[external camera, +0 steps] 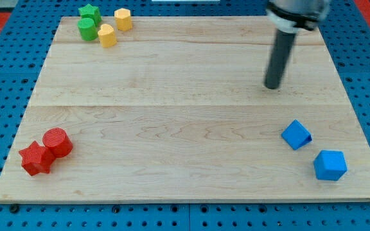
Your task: Move blue triangle closer to red circle
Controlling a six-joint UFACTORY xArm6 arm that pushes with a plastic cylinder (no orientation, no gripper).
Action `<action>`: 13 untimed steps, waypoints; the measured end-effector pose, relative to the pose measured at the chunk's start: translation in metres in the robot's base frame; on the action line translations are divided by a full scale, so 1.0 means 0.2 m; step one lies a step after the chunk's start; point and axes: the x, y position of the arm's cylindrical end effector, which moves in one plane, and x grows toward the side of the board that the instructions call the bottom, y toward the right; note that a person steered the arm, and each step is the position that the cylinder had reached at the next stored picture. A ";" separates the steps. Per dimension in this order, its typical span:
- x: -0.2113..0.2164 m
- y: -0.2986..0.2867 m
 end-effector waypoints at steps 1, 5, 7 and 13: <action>0.26 0.27; 0.26 0.03; 0.47 -0.05; 0.61 -0.72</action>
